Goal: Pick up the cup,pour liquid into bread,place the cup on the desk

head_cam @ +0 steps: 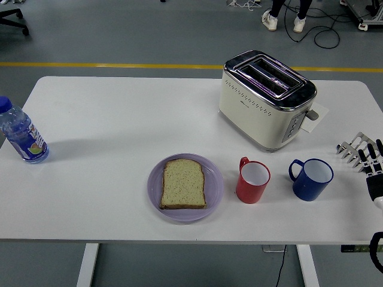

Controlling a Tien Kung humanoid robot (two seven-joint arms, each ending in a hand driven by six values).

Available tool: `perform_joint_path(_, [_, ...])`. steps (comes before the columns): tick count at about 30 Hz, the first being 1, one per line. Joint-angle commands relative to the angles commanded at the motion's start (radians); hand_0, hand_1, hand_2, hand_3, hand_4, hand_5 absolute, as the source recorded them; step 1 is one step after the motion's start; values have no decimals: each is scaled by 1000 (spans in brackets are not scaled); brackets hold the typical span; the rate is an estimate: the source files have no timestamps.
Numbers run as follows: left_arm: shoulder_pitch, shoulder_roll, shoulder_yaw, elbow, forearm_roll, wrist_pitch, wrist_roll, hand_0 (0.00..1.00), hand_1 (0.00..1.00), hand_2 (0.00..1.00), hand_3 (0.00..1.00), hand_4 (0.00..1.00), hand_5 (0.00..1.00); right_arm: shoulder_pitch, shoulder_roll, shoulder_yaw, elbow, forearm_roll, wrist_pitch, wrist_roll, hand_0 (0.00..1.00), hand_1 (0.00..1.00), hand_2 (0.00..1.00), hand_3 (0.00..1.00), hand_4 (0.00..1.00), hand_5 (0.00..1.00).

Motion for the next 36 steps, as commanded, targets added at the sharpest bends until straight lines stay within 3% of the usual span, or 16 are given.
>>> perform_joint_path(9, [1, -4, 32, -1, -9, -1, -1, 633, 642, 652, 505, 241, 856, -3, -4, -2, 0, 5, 4, 3, 687, 611, 668, 625, 632, 270])
perform_joint_path(17, [1, -5, 59, -1, -15, -1, 0, 633, 640, 652, 505, 240, 858, -3, -7, -1, -1, 29, 38, 26, 681, 603, 668, 625, 630, 249])
perform_joint_path(36, [-4, -8, 120, -1, -29, -1, 0, 633, 642, 653, 505, 243, 861, 1, -6, 22, -4, 26, 25, 18, 680, 600, 666, 624, 628, 250])
